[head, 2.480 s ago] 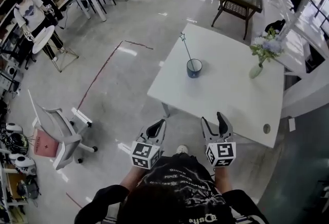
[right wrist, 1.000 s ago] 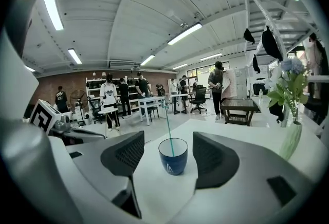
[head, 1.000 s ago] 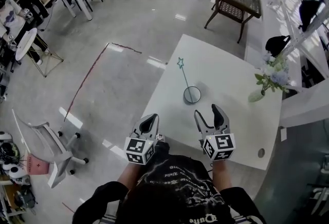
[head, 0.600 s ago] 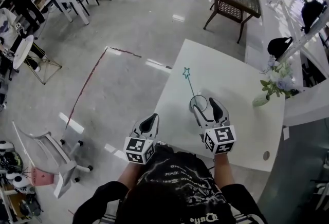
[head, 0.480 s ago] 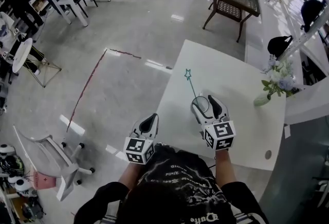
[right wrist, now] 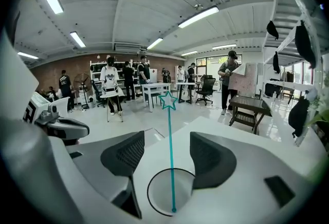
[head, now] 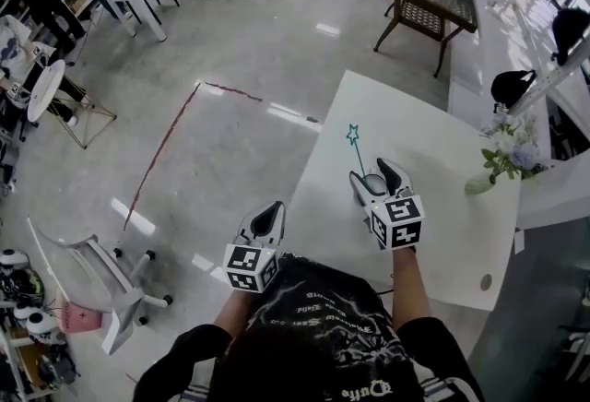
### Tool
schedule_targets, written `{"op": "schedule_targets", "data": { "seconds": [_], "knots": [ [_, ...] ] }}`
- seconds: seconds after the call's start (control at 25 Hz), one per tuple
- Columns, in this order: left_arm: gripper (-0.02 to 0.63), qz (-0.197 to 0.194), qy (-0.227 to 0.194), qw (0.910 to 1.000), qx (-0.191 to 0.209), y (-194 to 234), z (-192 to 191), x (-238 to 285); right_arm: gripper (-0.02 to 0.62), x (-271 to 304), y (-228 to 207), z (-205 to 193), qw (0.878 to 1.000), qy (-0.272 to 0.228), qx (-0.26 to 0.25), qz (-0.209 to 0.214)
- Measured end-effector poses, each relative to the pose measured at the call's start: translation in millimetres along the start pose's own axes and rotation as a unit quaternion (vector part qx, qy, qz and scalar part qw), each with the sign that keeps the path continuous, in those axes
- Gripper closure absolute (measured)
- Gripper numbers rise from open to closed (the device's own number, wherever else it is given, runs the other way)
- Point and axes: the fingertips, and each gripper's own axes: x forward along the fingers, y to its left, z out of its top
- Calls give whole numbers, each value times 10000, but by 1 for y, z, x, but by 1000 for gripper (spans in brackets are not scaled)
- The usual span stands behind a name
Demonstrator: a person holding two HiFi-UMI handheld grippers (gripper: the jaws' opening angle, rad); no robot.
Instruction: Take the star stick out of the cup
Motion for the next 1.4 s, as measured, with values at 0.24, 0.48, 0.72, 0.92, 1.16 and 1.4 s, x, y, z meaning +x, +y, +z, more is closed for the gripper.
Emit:
{"op": "schedule_targets", "data": {
  "seconds": [0.24, 0.48, 0.72, 0.92, 1.16, 1.4],
  "knots": [
    [586, 111, -15, 9999, -56, 6, -2, -2, 338, 19, -2, -6, 9996, 248, -148, 73],
    [586, 148, -122, 9998, -32, 1, 0, -3, 367, 31, -5, -12, 9990, 423, -47, 166],
    [586, 162, -150, 9998, -33, -1, -1, -3, 450, 37, -3, -20, 9974, 673, -151, 192],
    [586, 230, -154, 9996, -48, 2, 1, -4, 500, 39, -4, -20, 9972, 717, -174, 150],
    [586, 276, -132, 9995, -37, 4, 0, -5, 552, 39, -6, -19, 9974, 702, -176, 76],
    [586, 272, -111, 9996, 4, 6, 0, -4, 578, 39, -6, -19, 9977, 669, -103, 37]
  ]
}}
